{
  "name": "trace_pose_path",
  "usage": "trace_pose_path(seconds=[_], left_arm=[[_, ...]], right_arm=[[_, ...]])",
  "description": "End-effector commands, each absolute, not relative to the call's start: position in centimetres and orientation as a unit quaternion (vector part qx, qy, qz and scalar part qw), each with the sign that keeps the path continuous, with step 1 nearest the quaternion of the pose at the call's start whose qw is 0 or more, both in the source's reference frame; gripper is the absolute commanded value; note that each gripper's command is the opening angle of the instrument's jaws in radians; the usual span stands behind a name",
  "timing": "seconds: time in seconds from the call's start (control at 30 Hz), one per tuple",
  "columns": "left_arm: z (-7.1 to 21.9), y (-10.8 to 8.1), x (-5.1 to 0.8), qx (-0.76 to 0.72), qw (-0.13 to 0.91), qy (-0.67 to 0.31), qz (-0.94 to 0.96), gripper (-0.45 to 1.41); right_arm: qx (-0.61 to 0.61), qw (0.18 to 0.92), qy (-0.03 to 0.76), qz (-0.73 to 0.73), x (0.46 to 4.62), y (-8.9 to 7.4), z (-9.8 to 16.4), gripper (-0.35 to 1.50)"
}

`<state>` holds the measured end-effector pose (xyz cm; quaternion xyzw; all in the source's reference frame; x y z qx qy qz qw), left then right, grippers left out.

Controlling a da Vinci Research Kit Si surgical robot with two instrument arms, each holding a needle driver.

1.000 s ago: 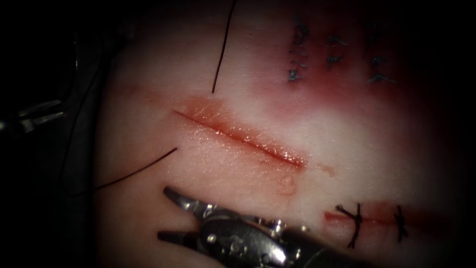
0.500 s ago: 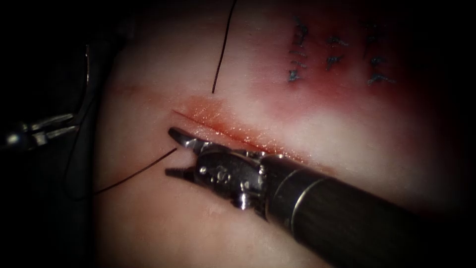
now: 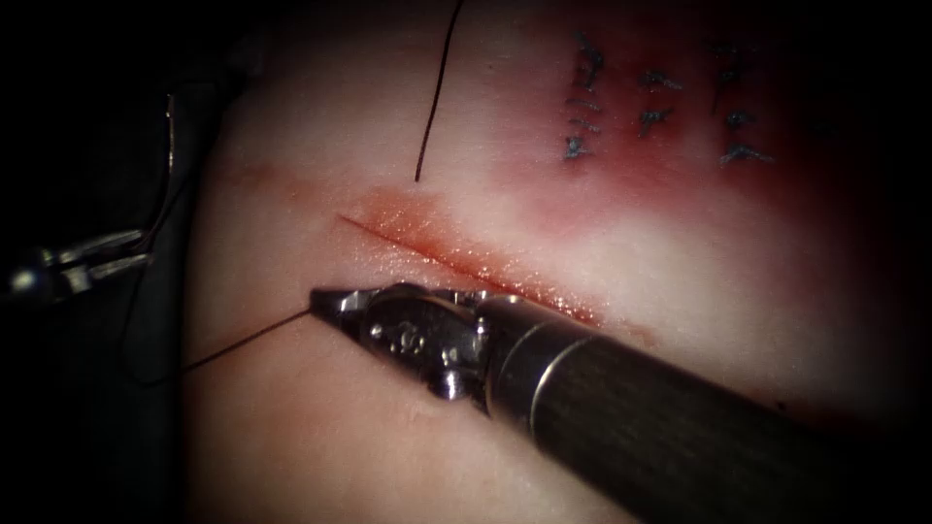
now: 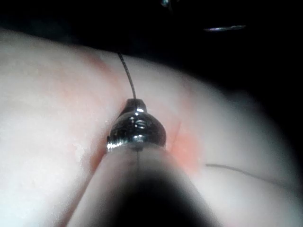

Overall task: Wound Closure
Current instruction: Use the right grasper to pull the suture through the skin.

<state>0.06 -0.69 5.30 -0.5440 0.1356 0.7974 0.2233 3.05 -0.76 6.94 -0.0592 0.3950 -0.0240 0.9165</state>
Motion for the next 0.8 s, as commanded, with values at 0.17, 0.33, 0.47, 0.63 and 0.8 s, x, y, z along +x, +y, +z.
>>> trace_pose_path(seconds=[0.17, 0.33, 0.47, 0.63, 0.8], left_arm=[[5.3, -0.6, 0.02, -0.546, 0.222, 0.135, 0.796, -0.35], [5.3, -0.7, -0.02, -0.549, 0.221, 0.135, 0.795, -0.35], [5.3, -0.7, -0.09, -0.551, 0.221, 0.136, 0.793, -0.35], [5.3, -0.7, -0.19, -0.556, 0.221, 0.135, 0.790, -0.35], [5.3, -0.7, -0.24, -0.557, 0.220, 0.134, 0.789, -0.35]], right_arm=[[-0.059, 0.913, 0.402, -0.030, 3.09, -1.0, 6.8, -0.35], [-0.060, 0.907, 0.414, -0.048, 3.13, -1.4, 6.5, -0.35], [-0.054, 0.907, 0.412, -0.065, 3.20, -1.9, 6.4, -0.35], [-0.044, 0.899, 0.429, -0.072, 3.38, -2.4, 6.1, -0.35], [-0.030, 0.891, 0.445, -0.078, 3.60, -2.8, 5.9, -0.35]])
